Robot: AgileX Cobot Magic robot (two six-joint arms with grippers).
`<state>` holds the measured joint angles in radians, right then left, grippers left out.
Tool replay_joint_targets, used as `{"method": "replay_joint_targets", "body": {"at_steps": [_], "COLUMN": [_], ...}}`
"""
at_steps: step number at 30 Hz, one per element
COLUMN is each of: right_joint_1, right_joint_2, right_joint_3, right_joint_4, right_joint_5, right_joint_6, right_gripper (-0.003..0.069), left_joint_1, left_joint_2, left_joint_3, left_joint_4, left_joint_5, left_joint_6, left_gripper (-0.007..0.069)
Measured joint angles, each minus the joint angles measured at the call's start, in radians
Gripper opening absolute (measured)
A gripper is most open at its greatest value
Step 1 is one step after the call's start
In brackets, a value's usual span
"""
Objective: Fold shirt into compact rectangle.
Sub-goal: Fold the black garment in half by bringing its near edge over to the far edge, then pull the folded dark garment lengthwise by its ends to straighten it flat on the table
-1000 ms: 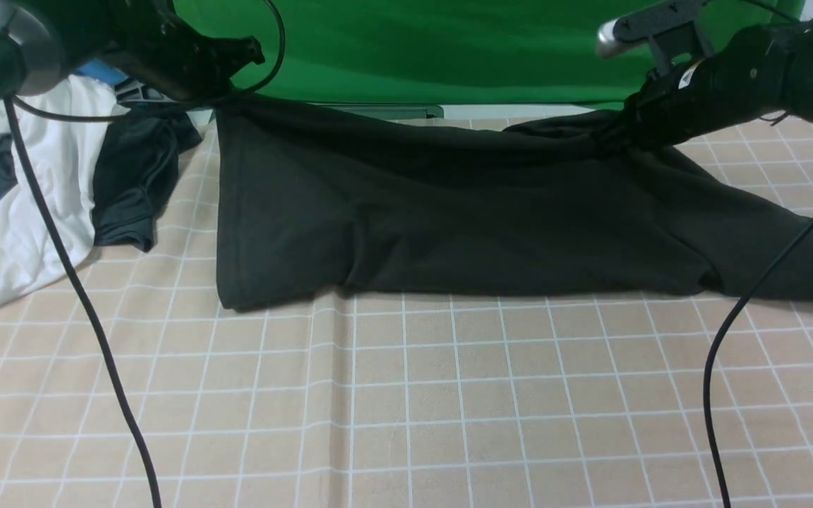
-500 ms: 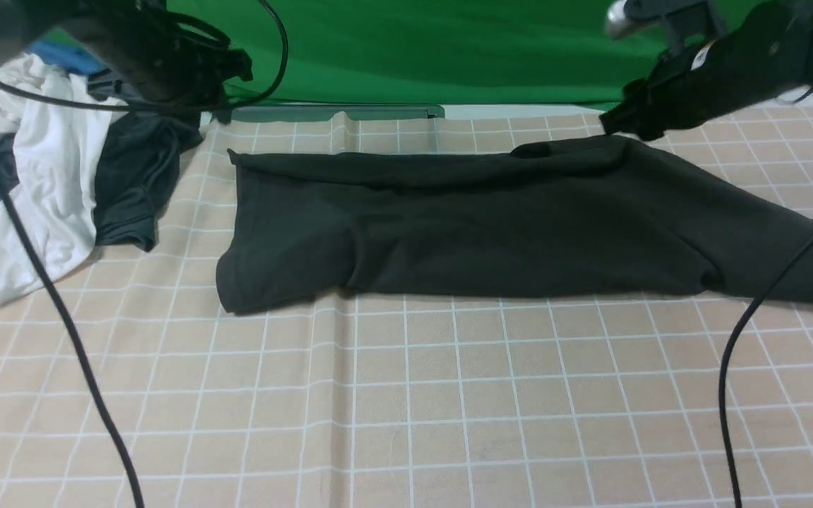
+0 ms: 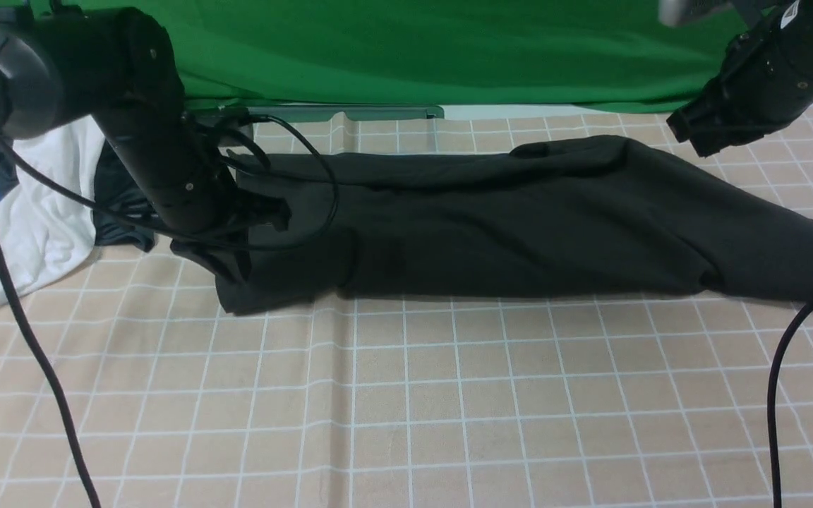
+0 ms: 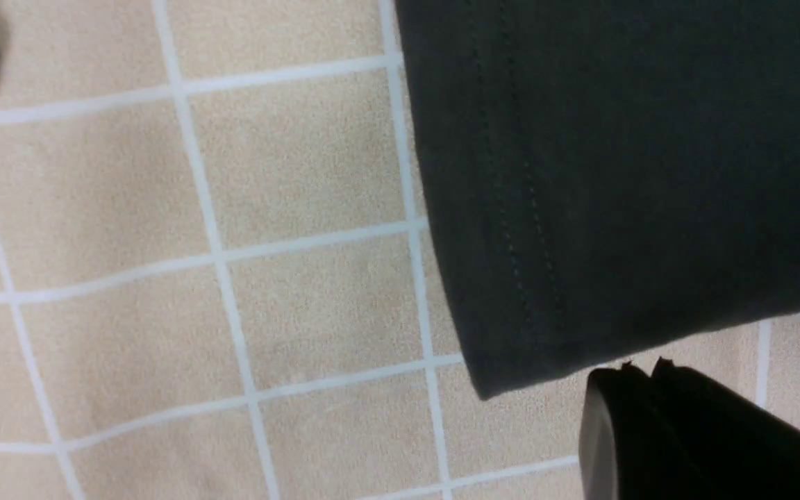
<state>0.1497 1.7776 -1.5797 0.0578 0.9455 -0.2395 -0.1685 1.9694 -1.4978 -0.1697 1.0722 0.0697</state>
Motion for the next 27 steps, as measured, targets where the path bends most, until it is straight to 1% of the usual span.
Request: {"method": "replay_joint_targets", "body": {"at_steps": [1, 2, 4, 6, 7, 8, 9, 12, 15, 17, 18, 20, 21, 23, 25, 26, 27], "right_joint_1": [0.000, 0.000, 0.000, 0.000, 0.000, 0.000, 0.000, 0.000, 0.000, 0.000, 0.000, -0.007, -0.014, -0.037, -0.086, -0.123, -0.150], "right_joint_2": [0.000, 0.000, 0.000, 0.000, 0.000, 0.000, 0.000, 0.000, 0.000, 0.000, 0.000, 0.000, 0.000, 0.000, 0.000, 0.000, 0.000], "right_joint_3": [0.000, 0.000, 0.000, 0.000, 0.000, 0.000, 0.000, 0.000, 0.000, 0.000, 0.000, 0.000, 0.000, 0.000, 0.000, 0.000, 0.000], "right_joint_4": [0.007, 0.007, 0.023, 0.034, 0.037, 0.037, 0.045, 0.050, 0.051, 0.052, 0.053, 0.052, 0.053, 0.061, 0.067, 0.067, 0.067], "right_joint_5": [0.002, 0.002, 0.004, 0.004, 0.004, 0.004, 0.003, 0.003, 0.007, 0.022, 0.035, 0.054, 0.057, 0.065, 0.091, 0.113, 0.138], "right_joint_6": [-0.001, -0.001, -0.001, -0.001, -0.001, -0.001, -0.001, -0.001, -0.001, -0.001, -0.004, -0.030, -0.036, -0.037, -0.021, -0.013, 0.003], "right_gripper": [0.0037, 0.0037, 0.0037, 0.0037, 0.0037, 0.0037, 0.0037, 0.0037, 0.0037, 0.0037, 0.0037, 0.0037, 0.0037, 0.0037, 0.0037, 0.0037, 0.0037], "left_joint_1": [-0.001, -0.001, -0.001, -0.001, -0.001, -0.001, -0.001, -0.001, -0.001, -0.001, -0.001, -0.001, -0.001, -0.001, -0.001, -0.001, -0.001], "left_joint_2": [0.000, 0.000, 0.000, 0.004, 0.007, 0.009, 0.020, 0.047, 0.077, 0.093, 0.100, 0.104, 0.107, 0.111, 0.113, 0.113, 0.113], "left_joint_3": [0.000, 0.000, 0.000, 0.000, 0.000, 0.000, 0.000, 0.000, 0.000, 0.000, 0.000, 0.000, 0.000, 0.000, -0.001, -0.002, -0.007], "left_joint_4": [0.006, 0.008, 0.024, 0.035, 0.040, 0.042, 0.048, 0.049, 0.041, 0.027, 0.019, -0.005, -0.014, -0.043, -0.062, -0.066, -0.066], "left_joint_5": [-0.016, -0.019, -0.037, -0.048, -0.054, -0.057, -0.069, -0.077, -0.086, -0.090, -0.090, -0.091, -0.091, -0.090, -0.091, -0.092, -0.089], "left_joint_6": [0.000, 0.000, 0.000, -0.009, -0.018, -0.023, -0.048, -0.070, -0.070, -0.070, -0.070, -0.070, -0.070, -0.042, -0.002, 0.019, 0.030], "left_gripper": [0.0090, 0.0096, 0.0182, 0.0284, 0.0325, 0.0345, 0.0428, 0.0554, 0.0615, 0.0610, 0.0591, 0.0487, 0.0451, 0.0307, 0.0153, 0.0100, 0.0071]}}
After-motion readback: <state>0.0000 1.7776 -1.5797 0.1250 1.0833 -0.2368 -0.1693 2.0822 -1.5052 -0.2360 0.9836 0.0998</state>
